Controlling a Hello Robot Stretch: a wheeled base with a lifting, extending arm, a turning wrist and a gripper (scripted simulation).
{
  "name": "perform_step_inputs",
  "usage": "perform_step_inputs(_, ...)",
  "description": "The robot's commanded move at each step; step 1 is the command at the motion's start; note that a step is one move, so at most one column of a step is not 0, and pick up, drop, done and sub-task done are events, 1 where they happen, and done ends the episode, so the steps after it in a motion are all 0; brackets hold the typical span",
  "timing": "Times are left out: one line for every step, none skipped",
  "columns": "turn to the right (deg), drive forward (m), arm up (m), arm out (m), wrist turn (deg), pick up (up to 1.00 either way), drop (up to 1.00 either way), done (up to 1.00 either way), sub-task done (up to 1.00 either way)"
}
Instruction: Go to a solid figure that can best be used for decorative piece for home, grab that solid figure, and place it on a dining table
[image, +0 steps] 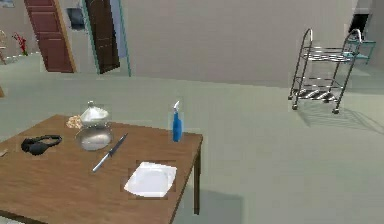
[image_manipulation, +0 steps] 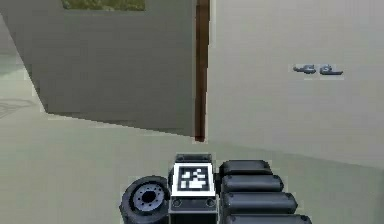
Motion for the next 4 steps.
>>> perform_step_inputs(-45.0,0.00,0.00,0.00,0.0,0.00,0.00,0.00,0.00)
perform_step_inputs(-45.0,0.00,0.00,0.00,0.0,0.00,0.00,0.00,0.00)
perform_step_inputs(-6.0,0.00,0.00,0.00,0.0,0.00,0.00,0.00,0.00)
perform_step_inputs(45.0,0.00,0.00,0.00,0.0,0.00,0.00,0.00,0.00)
